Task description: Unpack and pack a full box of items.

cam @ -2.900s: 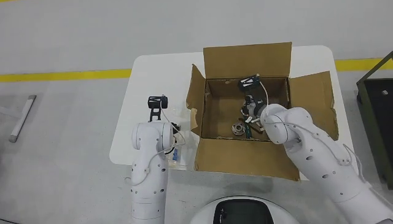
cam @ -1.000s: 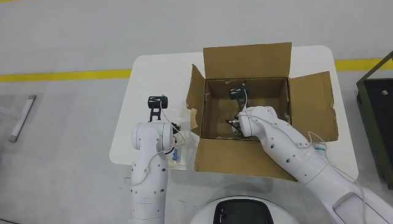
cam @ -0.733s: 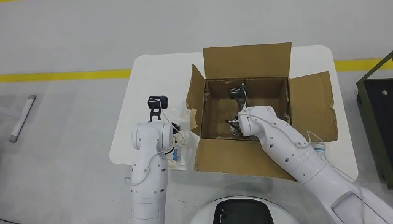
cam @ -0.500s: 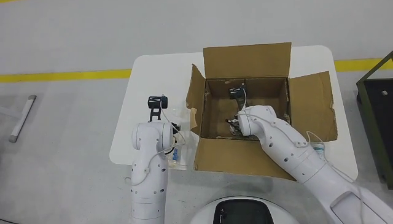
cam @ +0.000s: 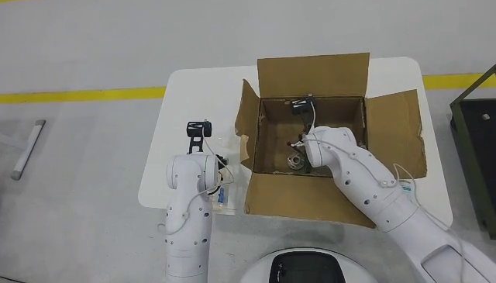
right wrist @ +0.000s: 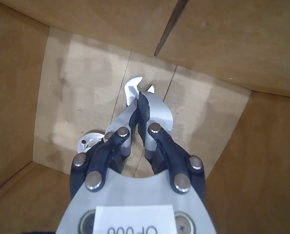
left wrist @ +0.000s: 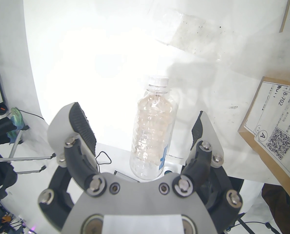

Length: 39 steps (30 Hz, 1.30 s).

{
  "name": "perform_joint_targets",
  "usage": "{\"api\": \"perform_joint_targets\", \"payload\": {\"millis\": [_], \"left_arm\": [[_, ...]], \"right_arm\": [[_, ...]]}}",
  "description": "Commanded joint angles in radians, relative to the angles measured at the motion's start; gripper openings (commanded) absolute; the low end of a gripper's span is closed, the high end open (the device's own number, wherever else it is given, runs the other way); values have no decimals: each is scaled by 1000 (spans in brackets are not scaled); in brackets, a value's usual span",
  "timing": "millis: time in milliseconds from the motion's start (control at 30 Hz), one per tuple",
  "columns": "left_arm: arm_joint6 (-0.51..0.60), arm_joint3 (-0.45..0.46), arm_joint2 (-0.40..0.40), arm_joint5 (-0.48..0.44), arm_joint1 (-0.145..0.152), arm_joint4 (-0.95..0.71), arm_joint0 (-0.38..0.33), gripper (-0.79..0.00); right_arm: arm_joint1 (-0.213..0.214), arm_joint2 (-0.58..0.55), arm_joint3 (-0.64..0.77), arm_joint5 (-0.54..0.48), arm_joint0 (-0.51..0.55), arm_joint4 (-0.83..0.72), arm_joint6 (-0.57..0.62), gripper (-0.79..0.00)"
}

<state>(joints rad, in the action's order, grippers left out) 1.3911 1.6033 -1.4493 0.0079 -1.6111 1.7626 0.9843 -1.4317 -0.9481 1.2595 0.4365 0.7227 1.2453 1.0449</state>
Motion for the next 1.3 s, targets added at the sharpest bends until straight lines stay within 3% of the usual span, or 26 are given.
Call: {"api": "perform_joint_targets", "payload": {"millis": [0,467,567,633,667,700,1267], "left_arm": [[0,0,0,0,0,0,0,0],[0,0,0,0,0,0,0,0],[0,0,0,0,0,0,0,0],[0,0,0,0,0,0,0,0],[0,0,0,0,0,0,0,0],[0,0,0,0,0,0,0,0],[0,0,0,0,0,0,0,0]], "right_arm": [[0,-5,0,-5,1,5,3,-785],[-8,17,116,30,55,133,145,-785],[-11,15,120,26,60,145,157,-631],[-14,14,113,24,62,147,154,-449],[-16,13,109,23,62,147,152,-252],[-17,12,105,21,62,146,152,0],[-17,-18,120,19,86,140,125,0]]}}
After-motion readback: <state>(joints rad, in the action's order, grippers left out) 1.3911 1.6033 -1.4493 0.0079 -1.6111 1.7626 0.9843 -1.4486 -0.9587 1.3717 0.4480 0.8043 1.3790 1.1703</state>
